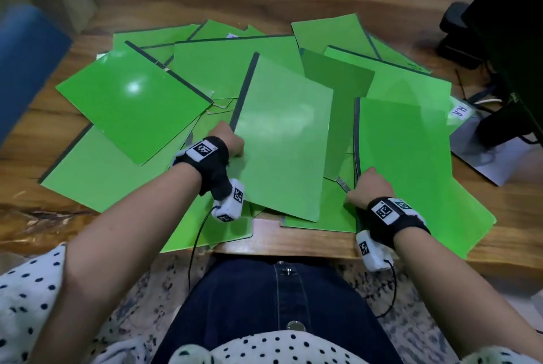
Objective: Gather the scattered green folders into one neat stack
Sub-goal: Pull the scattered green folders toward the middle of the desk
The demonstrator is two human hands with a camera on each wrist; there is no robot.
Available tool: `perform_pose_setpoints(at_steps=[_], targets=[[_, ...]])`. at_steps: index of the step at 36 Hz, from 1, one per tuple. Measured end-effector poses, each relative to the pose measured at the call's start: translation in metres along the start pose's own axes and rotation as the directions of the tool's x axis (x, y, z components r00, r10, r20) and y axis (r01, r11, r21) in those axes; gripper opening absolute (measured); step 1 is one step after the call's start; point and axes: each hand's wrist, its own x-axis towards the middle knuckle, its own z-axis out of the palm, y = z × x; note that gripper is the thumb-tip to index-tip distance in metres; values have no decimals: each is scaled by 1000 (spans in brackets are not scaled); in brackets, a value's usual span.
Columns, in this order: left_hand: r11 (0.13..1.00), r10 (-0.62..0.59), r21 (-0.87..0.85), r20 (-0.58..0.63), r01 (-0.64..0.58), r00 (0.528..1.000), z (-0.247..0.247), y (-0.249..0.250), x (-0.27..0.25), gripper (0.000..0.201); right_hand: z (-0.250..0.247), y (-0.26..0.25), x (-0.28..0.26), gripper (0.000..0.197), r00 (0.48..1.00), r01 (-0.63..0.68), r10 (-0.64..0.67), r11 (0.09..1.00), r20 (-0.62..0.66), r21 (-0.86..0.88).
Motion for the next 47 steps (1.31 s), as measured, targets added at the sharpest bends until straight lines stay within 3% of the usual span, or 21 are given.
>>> perform_pose_setpoints(at_steps=[9, 14, 18, 22, 25, 27, 29, 31, 33, 35, 38, 41, 45, 47], targets=[[996, -85, -25, 120, 88, 989, 24, -36, -8, 56, -12, -16, -22, 42, 943, 185, -236, 958, -236, -219], [992, -83, -87, 152, 96, 985, 29, -40, -7, 61, -18, -63, -44, 33, 876, 290, -367, 919, -313, -265], [989, -75, -115, 173, 95, 982, 31, -41, -4, 57, 2, -113, -73, 31, 813, 473, -532, 841, -236, -263], [989, -77, -112, 170, 97, 982, 32, -41, -3, 56, 24, -134, -68, 33, 792, 597, -604, 797, -87, -92], [989, -70, -119, 179, 92, 981, 33, -42, 0, 48, 11, -115, -39, 43, 865, 498, -481, 857, -142, 135], [986, -77, -129, 187, 102, 979, 32, -43, 0, 50, -9, -87, -14, 51, 932, 341, -292, 907, -213, 248], [983, -88, -145, 195, 117, 977, 32, -44, 1, 55, -23, -51, 11, 72, 978, 93, -28, 947, -209, 308], [975, -103, -175, 198, 138, 975, 33, -44, 1, 60, -25, -22, 24, 106, 978, -161, 191, 948, -84, 274], [963, -120, -214, 206, 164, 971, 33, -42, 1, 65, -14, -6, 27, 126, 960, -276, 281, 946, -1, 170], [949, -131, -256, 207, 183, 970, 34, -41, 1, 73, 1, 0, 29, 131, 961, -272, 276, 950, -11, 152], [931, -141, -305, 202, 199, 969, 37, -41, 2, 84, 14, 3, 36, 130, 969, -238, 246, 936, 0, 261], [920, -129, -342, 194, 191, 972, 39, -40, 2, 93, 12, 0, 32, 107, 978, -209, 192, 883, 81, 420], [918, -129, -344, 216, 199, 968, 42, -38, 0, 102, 15, -15, 22, 70, 995, -75, 44, 908, 85, 413], [914, -154, -338, 222, 224, 963, 40, -37, -2, 99, 21, -28, 13, 66, 995, -1, -39, 910, 88, 415]])
